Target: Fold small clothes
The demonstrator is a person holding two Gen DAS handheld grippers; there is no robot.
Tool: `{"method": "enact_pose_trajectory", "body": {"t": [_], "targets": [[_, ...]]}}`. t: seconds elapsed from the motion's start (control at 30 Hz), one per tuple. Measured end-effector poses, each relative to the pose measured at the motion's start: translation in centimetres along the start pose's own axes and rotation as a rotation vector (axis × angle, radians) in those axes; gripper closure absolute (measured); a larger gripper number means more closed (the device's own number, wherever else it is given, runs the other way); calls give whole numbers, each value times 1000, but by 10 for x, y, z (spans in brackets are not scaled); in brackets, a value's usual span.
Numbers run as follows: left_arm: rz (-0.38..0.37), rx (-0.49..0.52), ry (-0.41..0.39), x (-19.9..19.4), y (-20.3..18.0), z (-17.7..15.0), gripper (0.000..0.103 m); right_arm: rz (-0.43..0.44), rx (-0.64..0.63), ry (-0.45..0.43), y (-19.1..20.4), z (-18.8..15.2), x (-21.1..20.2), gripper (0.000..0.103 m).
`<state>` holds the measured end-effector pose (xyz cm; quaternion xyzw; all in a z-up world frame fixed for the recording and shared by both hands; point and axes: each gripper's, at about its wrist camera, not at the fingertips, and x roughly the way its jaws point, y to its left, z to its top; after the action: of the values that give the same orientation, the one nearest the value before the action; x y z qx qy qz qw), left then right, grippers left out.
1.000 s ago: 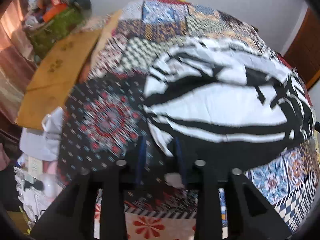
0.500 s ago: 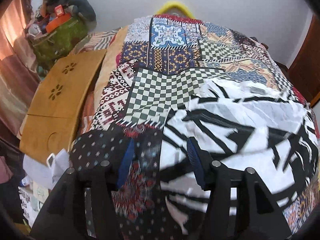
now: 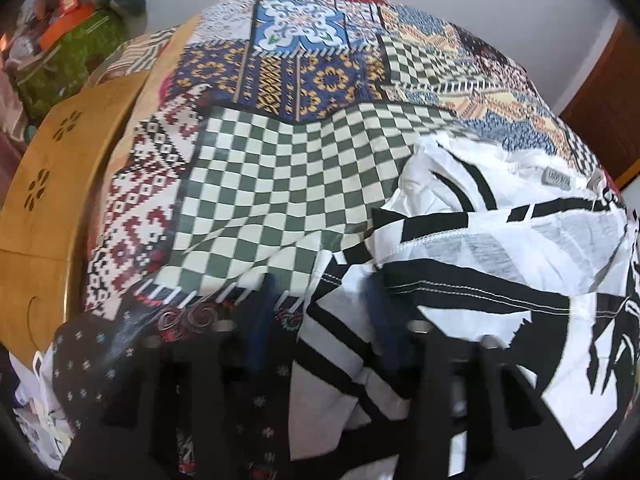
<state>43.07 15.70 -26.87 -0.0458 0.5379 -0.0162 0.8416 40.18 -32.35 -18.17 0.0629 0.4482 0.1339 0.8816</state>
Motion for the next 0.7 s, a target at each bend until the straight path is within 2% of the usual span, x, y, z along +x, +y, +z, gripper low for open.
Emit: {"method": "enact_pose_trajectory", "body": {"t": [0.03, 0.07, 0.1, 0.13, 0.17, 0.3, 0.5, 0.6, 0.7], "targets": [[-4, 1, 8, 3, -2, 0, 87, 10, 6, 7, -1, 1, 4, 59], [0, 1, 15, 6, -4, 0, 93, 16, 9, 12, -1, 2, 7, 67], [12, 4, 12, 7, -6, -1, 96, 23, 5, 17, 0, 2, 12, 73], [27, 11, 2, 5, -9, -1, 99, 24, -1, 22, 2, 2, 14, 87], [38, 16, -9, 3, -10, -1, 99, 24, -5, 23, 3, 1, 16, 96], [98, 9, -69, -15, -10, 2, 100, 40, -6, -11, 8, 0, 10, 99], [123, -58, -213, -75, 7, 14, 101, 55, -5, -110, 8, 10, -25, 100], [140, -101, -271, -98, 14, 22, 101, 29, 11, -164, 5, 15, -40, 100], [165, -132, -300, -108, 19, 29, 101, 16, 40, -172, 0, 20, -40, 101]]}}
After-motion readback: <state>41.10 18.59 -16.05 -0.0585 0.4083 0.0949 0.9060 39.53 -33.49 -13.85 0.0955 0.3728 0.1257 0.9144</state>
